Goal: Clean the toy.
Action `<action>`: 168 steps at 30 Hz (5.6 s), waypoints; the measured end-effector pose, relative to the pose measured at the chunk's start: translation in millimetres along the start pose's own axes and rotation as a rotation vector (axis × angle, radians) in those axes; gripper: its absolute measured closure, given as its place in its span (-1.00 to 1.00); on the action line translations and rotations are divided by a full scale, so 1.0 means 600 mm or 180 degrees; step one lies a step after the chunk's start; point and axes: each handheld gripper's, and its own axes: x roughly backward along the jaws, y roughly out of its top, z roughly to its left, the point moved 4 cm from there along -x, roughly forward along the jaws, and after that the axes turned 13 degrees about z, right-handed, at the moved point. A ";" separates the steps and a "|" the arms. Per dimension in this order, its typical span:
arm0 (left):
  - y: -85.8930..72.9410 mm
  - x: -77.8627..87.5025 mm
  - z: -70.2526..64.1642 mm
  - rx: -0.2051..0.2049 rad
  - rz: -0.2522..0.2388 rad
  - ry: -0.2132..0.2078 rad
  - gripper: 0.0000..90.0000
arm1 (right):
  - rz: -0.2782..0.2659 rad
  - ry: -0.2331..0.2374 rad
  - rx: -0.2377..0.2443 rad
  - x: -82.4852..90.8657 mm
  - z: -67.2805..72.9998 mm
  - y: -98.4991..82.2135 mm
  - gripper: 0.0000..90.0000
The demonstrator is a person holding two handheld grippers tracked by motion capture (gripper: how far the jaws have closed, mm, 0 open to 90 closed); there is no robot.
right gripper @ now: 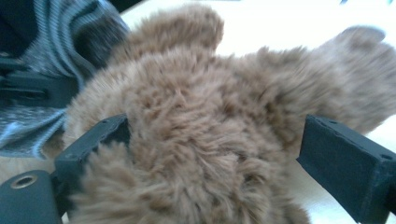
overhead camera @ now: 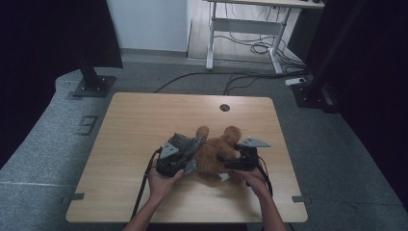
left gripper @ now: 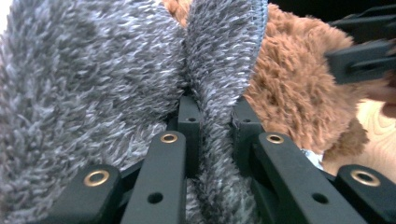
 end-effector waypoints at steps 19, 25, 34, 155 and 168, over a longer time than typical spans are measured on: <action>0.100 0.020 -0.114 -0.0434 -0.0077 -0.0076 0.71 | -0.0418 -0.0167 0.0379 -0.004 0.033 -0.072 0.13; 0.142 -0.075 -0.170 -0.0605 0.0304 -0.0025 0.70 | -0.0470 -0.0308 0.0469 -0.001 0.044 -0.079 0.14; 0.111 -0.086 -0.126 -0.0389 0.0315 -0.0070 0.72 | -0.0479 -0.0410 0.0510 -0.003 0.048 -0.085 0.17; 0.006 0.060 0.115 0.0299 0.0509 0.0496 0.73 | -0.0621 -0.0449 0.0636 -0.004 0.051 -0.085 0.29; 0.042 0.094 0.098 0.0214 0.0231 0.0356 0.71 | -0.0637 -0.0473 0.0593 -0.006 0.046 -0.082 0.30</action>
